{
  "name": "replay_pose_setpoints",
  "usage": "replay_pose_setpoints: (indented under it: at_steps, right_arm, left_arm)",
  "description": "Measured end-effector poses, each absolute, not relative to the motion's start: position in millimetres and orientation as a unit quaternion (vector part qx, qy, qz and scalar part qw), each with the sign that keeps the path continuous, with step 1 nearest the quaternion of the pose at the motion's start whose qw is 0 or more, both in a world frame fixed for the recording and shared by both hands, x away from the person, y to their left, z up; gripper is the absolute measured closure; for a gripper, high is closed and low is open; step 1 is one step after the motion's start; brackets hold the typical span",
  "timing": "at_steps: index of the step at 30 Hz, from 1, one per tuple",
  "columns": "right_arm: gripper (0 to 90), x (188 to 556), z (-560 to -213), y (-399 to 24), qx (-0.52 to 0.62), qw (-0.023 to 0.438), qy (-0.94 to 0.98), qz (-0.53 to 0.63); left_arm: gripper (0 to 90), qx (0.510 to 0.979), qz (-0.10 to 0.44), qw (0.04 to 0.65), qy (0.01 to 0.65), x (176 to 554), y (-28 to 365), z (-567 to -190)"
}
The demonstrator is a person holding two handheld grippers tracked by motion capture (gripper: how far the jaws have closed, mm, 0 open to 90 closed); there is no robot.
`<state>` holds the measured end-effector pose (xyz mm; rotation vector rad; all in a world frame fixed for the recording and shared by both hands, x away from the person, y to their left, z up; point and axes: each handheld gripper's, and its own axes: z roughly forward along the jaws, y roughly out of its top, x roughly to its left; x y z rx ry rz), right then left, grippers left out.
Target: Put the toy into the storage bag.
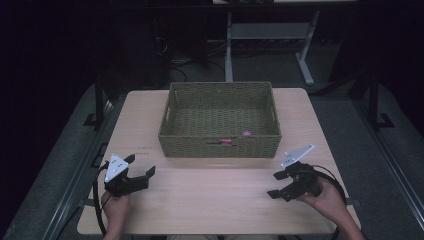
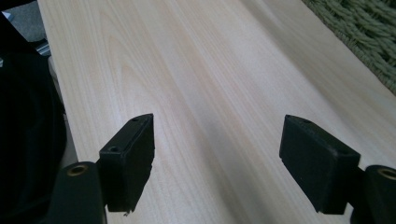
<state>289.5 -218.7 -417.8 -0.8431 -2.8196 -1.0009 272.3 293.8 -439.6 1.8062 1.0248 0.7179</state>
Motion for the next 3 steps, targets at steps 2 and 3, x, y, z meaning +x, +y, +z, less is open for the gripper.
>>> replay_pose_setpoints:
  at_steps: [2,3]
  right_arm:
    - [25.9,285.8,-418.5,-218.8,-0.272,0.012,-0.907,-0.322]
    - [25.9,283.6,-418.6,-218.7,-0.27,0.009,-0.907,-0.322]
  left_arm:
    - [13.8,0.733,0.292,0.453,0.415,272.5,293.8,-439.7]
    - [13.9,0.733,0.293,0.452,0.415,272.7,293.7,-440.0]
